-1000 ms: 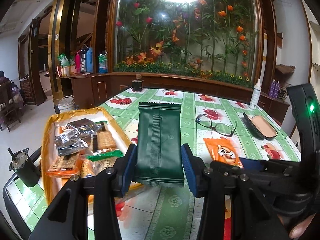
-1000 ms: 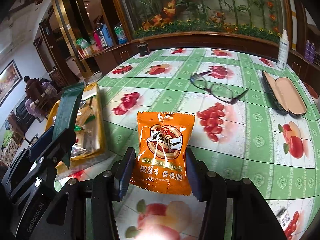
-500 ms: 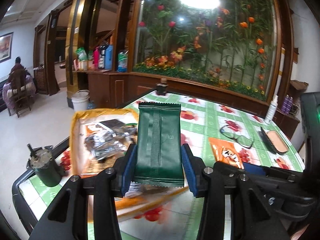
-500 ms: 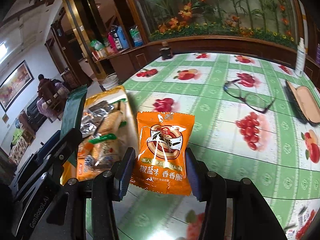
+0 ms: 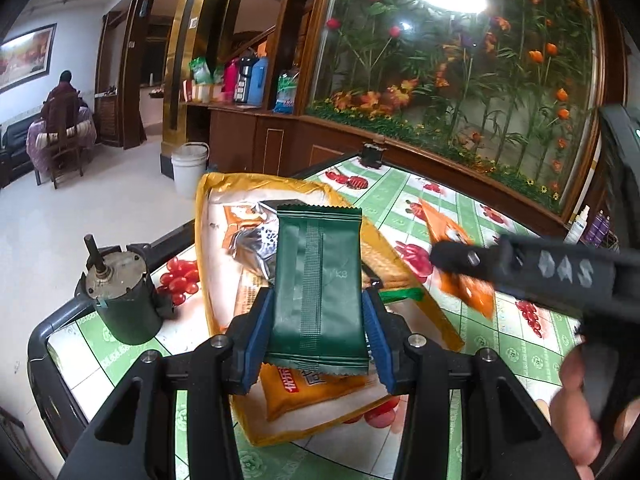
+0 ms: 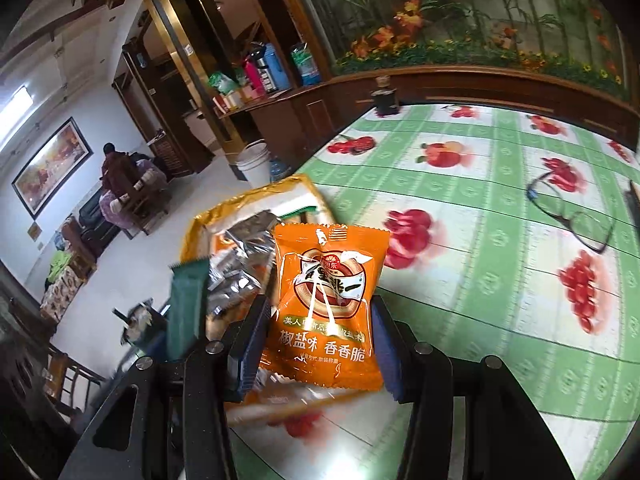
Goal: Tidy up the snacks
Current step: 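Carry the green pouch and orange packet over the tray with both tools, then lower the green pouch and orange packet into the tray and open both tools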
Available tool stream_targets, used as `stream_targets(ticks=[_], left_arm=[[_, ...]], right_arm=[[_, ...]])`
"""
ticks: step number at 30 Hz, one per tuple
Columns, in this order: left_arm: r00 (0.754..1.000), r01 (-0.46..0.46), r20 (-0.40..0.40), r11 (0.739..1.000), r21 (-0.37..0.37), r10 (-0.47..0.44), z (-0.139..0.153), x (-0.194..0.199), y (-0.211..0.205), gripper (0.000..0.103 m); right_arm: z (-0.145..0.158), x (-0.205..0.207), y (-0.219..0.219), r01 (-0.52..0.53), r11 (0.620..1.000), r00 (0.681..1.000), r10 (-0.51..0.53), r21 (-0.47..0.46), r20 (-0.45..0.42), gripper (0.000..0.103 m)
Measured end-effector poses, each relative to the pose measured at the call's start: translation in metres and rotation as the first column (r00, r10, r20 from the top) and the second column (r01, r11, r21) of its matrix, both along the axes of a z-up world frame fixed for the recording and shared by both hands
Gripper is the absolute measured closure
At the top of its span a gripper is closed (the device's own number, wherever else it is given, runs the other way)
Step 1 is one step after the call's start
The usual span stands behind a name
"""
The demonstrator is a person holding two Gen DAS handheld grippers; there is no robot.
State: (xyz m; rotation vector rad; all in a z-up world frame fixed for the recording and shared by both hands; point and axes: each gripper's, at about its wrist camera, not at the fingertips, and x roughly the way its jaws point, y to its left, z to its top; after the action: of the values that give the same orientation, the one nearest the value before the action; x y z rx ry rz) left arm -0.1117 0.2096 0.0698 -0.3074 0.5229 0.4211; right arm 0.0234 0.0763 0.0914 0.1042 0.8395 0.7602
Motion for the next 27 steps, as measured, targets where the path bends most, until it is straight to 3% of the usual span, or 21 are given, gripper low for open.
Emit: stream_targets(ticks=[9, 15, 19, 27], left_arm=[[1.0, -0.006, -0.025, 0.999, -0.042, 0.005, -0.009, 0.006, 0.009, 0.059], [0.999, -0.018, -0.039, 0.998, -0.067, 0.015, -0.012, 0.008, 0.015, 0.062], [0.999, -0.018, -0.052, 0.997, -0.075, 0.014, -0.013, 0.01, 0.016, 0.062], [0.998, -0.019, -0.054, 0.997, -0.076, 0.014, -0.013, 0.01, 0.014, 0.062]], right_arm=[[-0.007, 0.026, 0.053, -0.052, 0.999, 0.996, 0.053, 0.015, -0.073, 0.05], [-0.013, 0.038, 0.084, -0.079, 0.997, 0.994, 0.079, 0.004, -0.076, 0.05], [-0.022, 0.046, 0.096, -0.101, 0.995, 0.99, 0.098, -0.026, -0.099, 0.05], [-0.027, 0.043, 0.096, -0.107, 0.993, 0.993, 0.104, -0.052, -0.065, 0.046]])
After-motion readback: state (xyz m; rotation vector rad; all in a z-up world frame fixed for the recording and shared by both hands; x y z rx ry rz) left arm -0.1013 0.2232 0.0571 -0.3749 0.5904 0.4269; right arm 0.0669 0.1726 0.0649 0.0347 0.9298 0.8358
